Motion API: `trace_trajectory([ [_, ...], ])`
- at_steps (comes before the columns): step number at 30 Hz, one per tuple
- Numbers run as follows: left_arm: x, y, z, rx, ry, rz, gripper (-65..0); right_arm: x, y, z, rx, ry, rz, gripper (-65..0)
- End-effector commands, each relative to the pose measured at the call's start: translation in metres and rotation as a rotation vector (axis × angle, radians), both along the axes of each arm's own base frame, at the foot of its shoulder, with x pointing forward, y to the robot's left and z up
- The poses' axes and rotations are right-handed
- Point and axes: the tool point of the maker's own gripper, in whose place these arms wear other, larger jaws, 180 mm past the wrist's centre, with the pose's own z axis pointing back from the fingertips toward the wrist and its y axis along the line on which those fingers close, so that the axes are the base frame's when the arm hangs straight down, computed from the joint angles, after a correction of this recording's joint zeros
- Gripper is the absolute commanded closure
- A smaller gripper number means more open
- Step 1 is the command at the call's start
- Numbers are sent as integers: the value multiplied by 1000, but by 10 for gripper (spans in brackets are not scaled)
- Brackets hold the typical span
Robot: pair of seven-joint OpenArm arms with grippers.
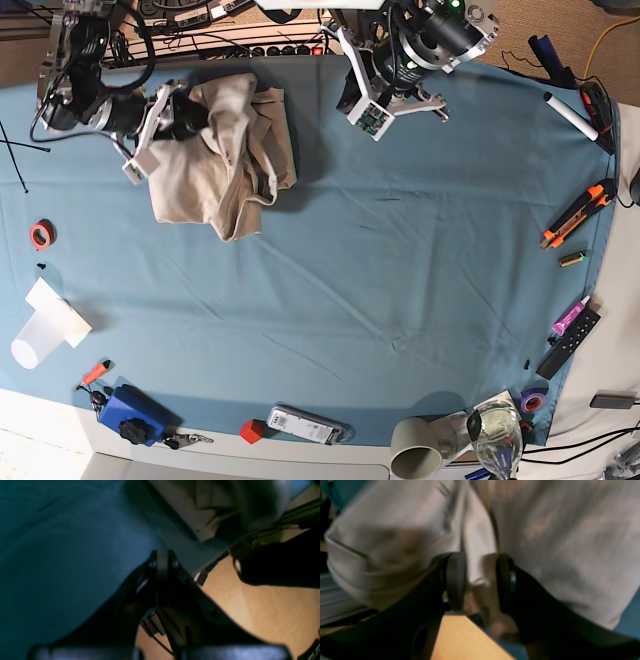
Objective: Fold the T-shirt properly
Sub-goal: 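Fold the strip end with the right gripper over onto the folded part, then press and smooth the folded bundle with the right gripper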
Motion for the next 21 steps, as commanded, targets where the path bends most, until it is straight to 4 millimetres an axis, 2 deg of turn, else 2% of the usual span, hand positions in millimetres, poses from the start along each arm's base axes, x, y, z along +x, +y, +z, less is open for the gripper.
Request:
trace_trajectory([
  [1,2,-4,10,-33,-29,-1,0,-1,-6,3,-24,-7,7,-219],
  [4,4,-4,10,-33,-33,-1,0,-6,-5,1,-22,6,7,-219],
  [7,3,-4,10,-31,-31,-2,0,-3,0,7,15,-12,11,-219],
  [12,3,-4,10,-30,-29,-2,0,17,25,50,184,-136,31,-219],
  [15,3,-4,10,-30,-29,-2,0,34,30,74,224,-224,41,-219],
  [18,3,-4,9,-30,-29,-2,0,49,33,83,231,-271,39,-219],
  [21,3,-4,10,-30,-29,-2,0,52,41,78,220,-269,50,-219],
])
